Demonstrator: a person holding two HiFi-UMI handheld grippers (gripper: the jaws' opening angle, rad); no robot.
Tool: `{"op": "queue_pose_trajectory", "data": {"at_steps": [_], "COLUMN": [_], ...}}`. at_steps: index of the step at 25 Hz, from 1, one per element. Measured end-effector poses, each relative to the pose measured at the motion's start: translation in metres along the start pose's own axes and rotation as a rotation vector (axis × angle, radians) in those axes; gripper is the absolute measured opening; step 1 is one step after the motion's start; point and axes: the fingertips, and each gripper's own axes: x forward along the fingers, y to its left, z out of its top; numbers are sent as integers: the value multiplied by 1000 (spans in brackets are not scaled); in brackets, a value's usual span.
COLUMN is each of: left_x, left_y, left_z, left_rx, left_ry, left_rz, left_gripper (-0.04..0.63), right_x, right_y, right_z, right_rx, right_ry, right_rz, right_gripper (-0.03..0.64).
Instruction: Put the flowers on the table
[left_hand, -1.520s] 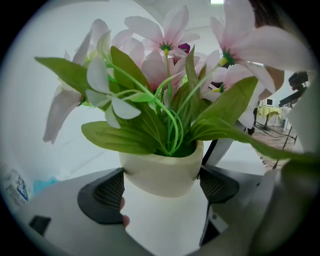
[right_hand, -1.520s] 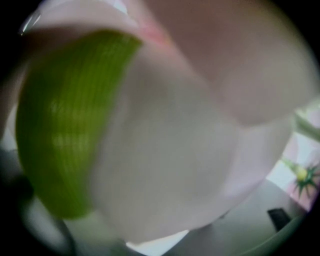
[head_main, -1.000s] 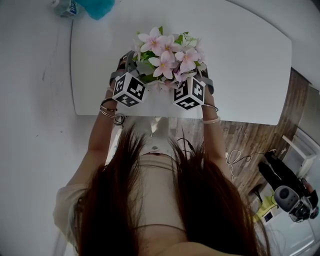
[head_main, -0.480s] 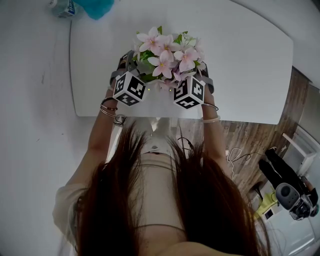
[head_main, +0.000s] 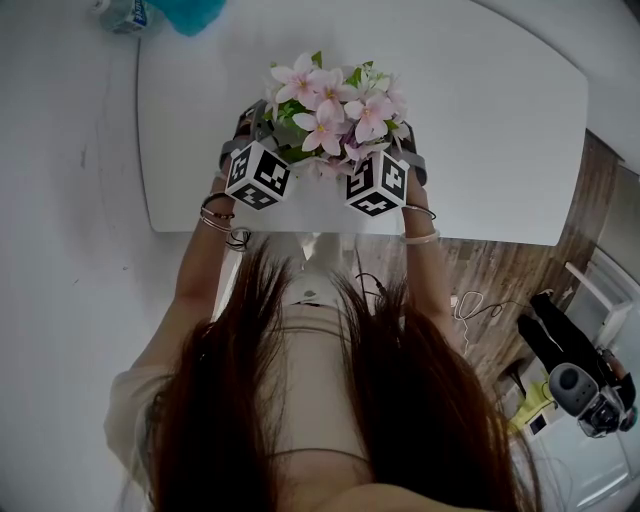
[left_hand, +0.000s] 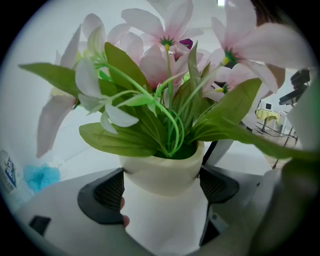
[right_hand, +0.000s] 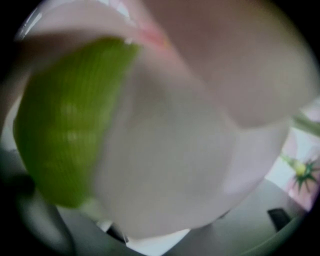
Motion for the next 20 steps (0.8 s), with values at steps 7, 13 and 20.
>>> {"op": "queue_pose_trajectory", "data": {"at_steps": [7,13,20], "left_x": [1,2,4], "left_y": [-1,-3,-3], "left_z": [-1,-3,-6], "left_rx": [-7,-10,-19], "left_ry": [7,17,15], "left_rz": [4,-1,5], "left_gripper": [471,471,471], "right_x": [0,1,3], "right_y": [2,2,4], "right_z": [-2,-4,-6], "right_rx": [-8,-9,-3], "right_ry": [1,-2,-9], "right_rz": [5,13,26], "right_gripper": [430,430,430]}}
